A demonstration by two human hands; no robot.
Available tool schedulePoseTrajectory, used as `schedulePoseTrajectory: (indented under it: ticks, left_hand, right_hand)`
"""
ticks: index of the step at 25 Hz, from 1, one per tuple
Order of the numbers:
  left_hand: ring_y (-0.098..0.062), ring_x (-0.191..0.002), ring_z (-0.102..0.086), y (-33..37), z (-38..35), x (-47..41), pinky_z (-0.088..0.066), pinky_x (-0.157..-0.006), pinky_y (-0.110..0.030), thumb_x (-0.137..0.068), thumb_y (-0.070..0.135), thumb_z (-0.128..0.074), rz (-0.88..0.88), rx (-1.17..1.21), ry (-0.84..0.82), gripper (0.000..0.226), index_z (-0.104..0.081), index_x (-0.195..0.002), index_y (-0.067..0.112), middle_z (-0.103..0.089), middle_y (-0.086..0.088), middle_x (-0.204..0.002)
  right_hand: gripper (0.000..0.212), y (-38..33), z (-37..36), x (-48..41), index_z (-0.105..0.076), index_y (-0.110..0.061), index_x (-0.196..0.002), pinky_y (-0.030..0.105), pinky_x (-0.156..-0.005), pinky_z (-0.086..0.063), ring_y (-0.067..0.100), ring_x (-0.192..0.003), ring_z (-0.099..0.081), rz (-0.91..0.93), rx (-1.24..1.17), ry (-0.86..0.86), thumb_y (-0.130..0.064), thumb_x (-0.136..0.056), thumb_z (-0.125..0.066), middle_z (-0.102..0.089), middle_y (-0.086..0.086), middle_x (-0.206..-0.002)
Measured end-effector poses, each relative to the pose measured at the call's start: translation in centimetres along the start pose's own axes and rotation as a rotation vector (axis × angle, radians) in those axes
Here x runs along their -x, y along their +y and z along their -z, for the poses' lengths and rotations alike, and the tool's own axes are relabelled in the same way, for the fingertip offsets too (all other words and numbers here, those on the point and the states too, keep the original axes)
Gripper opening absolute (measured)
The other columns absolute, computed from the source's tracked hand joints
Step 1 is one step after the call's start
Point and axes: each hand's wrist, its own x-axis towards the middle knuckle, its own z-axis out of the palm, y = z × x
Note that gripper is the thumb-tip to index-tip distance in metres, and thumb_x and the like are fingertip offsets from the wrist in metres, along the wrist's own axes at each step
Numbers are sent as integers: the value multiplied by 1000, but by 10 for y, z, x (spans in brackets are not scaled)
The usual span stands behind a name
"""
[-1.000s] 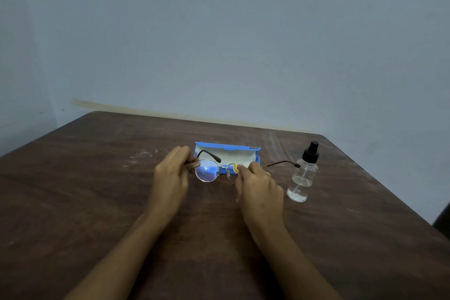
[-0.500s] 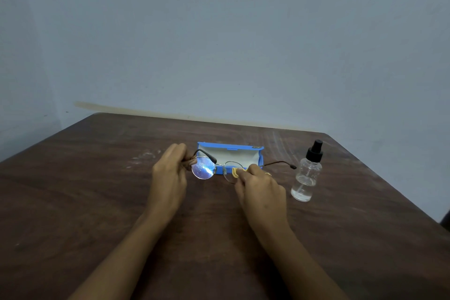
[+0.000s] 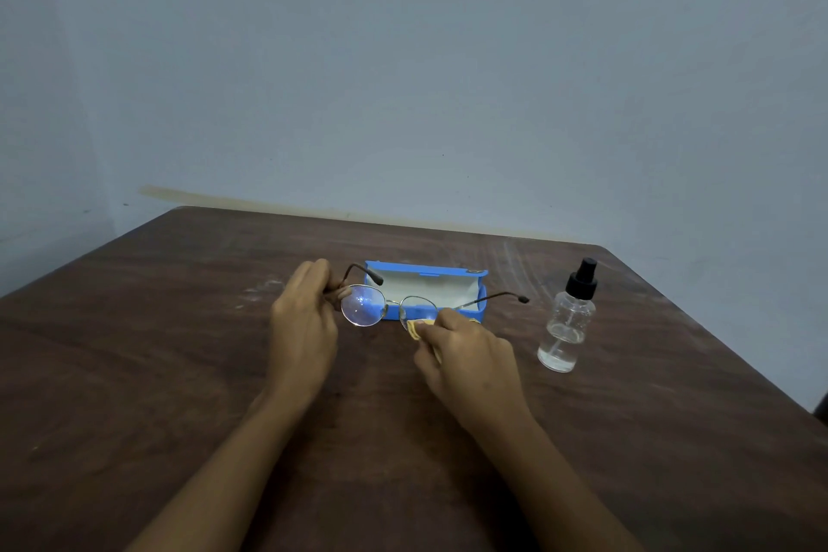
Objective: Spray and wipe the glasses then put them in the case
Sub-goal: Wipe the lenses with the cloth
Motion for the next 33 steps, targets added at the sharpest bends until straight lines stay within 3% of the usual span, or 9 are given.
schedulePoseTrajectory:
  ticks: [2,7,10,14,18,23,27,30,33]
  left_hand:
    - [-21,-63,-37,-3,-1,-1,-26,-54,-26,-63,-18,-40,16,-5,7,19,-38,-63,0,-50,-18,-68]
    - [-20,-63,-38,1,-2,1,-28,-55,-26,-63,-17,-40,2,7,4,18,-39,-63,1,-50,-17,-68]
    - [-22,-66,-43,1,-1,2,-32,-56,-25,-62,-8,-35,-13,15,-3,10,-38,-63,1,-50,-17,-67]
    - [-32,-70,-59,0,0,1,-46,-60,-40,-79,-7,-44,77,64,3,19,-43,-66,7,-58,-11,-71]
    - [-22,-62,-61,9,1,1,-48,-61,-37,-86,2,-54,213,113,-3,17,-50,-70,8,-63,-8,-66]
    - [-2,-41,-55,19,4,-3,-46,-44,-14,-88,5,-53,620,646,-186,17,-55,-72,8,-64,3,-46]
    - [-3,-43,-60,30,11,-5,-50,-44,-11,-88,2,-48,866,999,-281,17,-57,-74,3,-65,1,-48]
    - [-6,-43,-62,36,15,-8,-51,-43,-12,-88,2,-47,996,1162,-282,16,-59,-77,1,-65,-3,-47]
    - [-7,-43,-63,41,17,-9,-50,-42,-12,-87,0,-47,1058,1275,-246,20,-61,-73,-1,-65,-5,-49]
  right_hand:
    - [11,1,1,-1,-67,-28,-64,16,-40,0,11,-44,-55,-28,9,-14,-28,-63,-56,-56,-7,-57]
    - [12,-1,-3,2,-68,-21,-71,22,-35,-28,15,-49,-58,-6,-124,-21,-24,-68,-57,-57,-6,-63]
    - [22,-5,2,2,-71,-22,-89,26,-48,-37,16,-64,-61,-47,-317,-109,-26,-77,-53,-61,-4,-75]
    - [20,-1,8,-4,-74,-21,-85,21,-57,-40,6,-64,-54,-281,-787,-60,-29,-76,-58,-60,-7,-67]
    - [24,2,19,-10,-73,-22,-72,14,-58,-44,-2,-67,-60,-610,-1370,-71,-2,-81,-62,-69,-7,-70]
    - [9,4,26,-15,-73,-16,-76,22,-46,-48,15,-59,-64,-776,-1759,-23,-16,-68,-68,-71,0,-68]
    - [13,4,29,-16,-63,-7,-91,21,-38,-46,21,-53,-67,-799,-1882,-6,-11,-83,-53,-71,9,-72]
    - [20,4,25,-17,-62,-3,-99,20,-44,-51,22,-59,-69,-817,-1907,34,-12,-83,-55,-71,11,-81]
    - [38,5,25,-15,-65,-7,-106,21,-63,-55,22,-86,-69,-718,-1824,27,-16,-70,-67,-73,9,-96]
